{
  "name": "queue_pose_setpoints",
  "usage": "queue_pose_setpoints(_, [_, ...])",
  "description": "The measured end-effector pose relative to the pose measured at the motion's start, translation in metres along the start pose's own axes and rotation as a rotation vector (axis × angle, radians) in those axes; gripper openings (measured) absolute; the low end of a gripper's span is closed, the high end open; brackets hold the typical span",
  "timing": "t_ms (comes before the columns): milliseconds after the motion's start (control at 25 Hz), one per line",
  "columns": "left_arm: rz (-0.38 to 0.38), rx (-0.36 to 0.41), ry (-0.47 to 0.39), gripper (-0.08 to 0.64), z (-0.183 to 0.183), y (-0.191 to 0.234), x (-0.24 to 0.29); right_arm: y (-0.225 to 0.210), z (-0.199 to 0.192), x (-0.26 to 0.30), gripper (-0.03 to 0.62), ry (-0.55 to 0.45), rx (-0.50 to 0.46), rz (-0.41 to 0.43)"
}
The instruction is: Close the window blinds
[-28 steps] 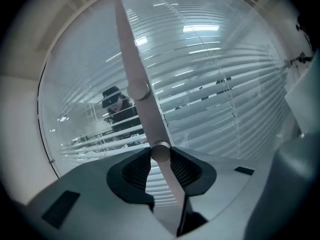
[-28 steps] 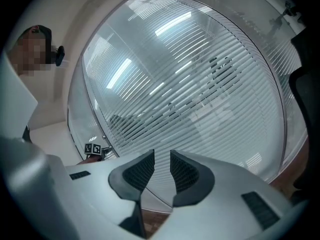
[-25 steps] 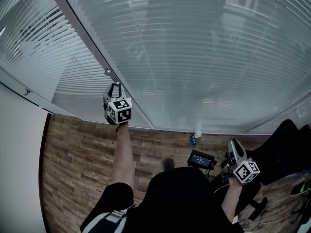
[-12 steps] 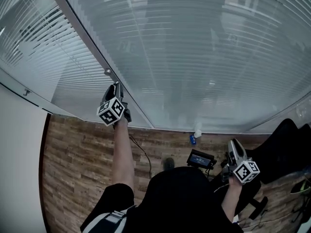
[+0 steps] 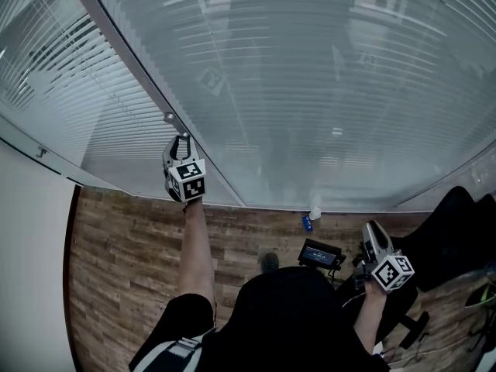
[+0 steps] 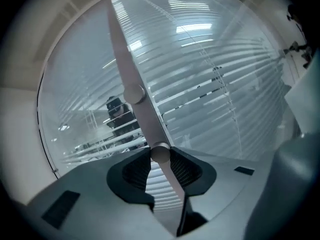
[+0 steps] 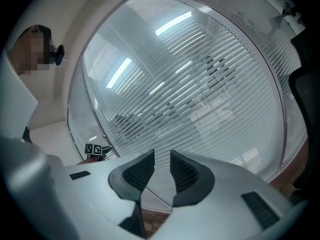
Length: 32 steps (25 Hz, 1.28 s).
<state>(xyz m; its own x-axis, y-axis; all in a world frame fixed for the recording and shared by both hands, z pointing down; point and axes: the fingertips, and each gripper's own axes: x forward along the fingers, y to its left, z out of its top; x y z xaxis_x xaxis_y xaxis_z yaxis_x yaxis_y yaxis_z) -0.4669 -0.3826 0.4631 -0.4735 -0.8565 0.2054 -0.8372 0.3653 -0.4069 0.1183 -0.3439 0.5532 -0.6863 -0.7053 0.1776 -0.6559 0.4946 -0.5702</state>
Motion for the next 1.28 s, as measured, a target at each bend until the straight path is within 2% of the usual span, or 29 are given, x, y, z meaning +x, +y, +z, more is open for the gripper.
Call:
queue_pose_setpoints(80, [0.012,0.052,0.001,0.135,0.0,-0.001,0.0,0.002,0.0,-0.001,0.101,0.003,0.0,0.002])
queue_pose_setpoints(200, [-0.001,0.038,-0.001,0.135,0.001,0.002,0.0,0.007,0.003,-0.001,0.101,0.005,-0.006,0.005])
queue_pose_setpoints(360, [0.008,-0.087,-0.025,0.137,0.015,0.025,-0.004,0.022,0.024,0.018,0.101,-0.018,-0.028,0.047])
queue_pose_setpoints(560, [-0.045,-0.205,-0.048,0.137,0.007,-0.004,-0.043,0.019,0.007,-0.003,0.101,-0.002,0.008,0.02])
queue_pose_setpoints(680, [-0.112,-0.262,-0.072,0.137,0.009,-0.021,-0.067,0.021,0.001,-0.007,0.101,0.004,0.029,0.024])
queue_pose_setpoints(880, [-0.279,-0.354,-0.103,0.137,0.014,-0.057,-0.112,0.022,-0.009,-0.013,0.101,0.021,0.062,0.06])
queue_pose_setpoints(1160, [-0.422,-0.37,-0.098,0.135,0.012,-0.101,-0.188,0.017,-0.023,-0.013,0.101,0.05,0.118,0.136])
queue_pose_setpoints(1280, [-0.52,-0.341,-0.103,0.133,0.013,-0.116,-0.226,0.013,-0.038,-0.017,0.101,0.076,0.145,0.158])
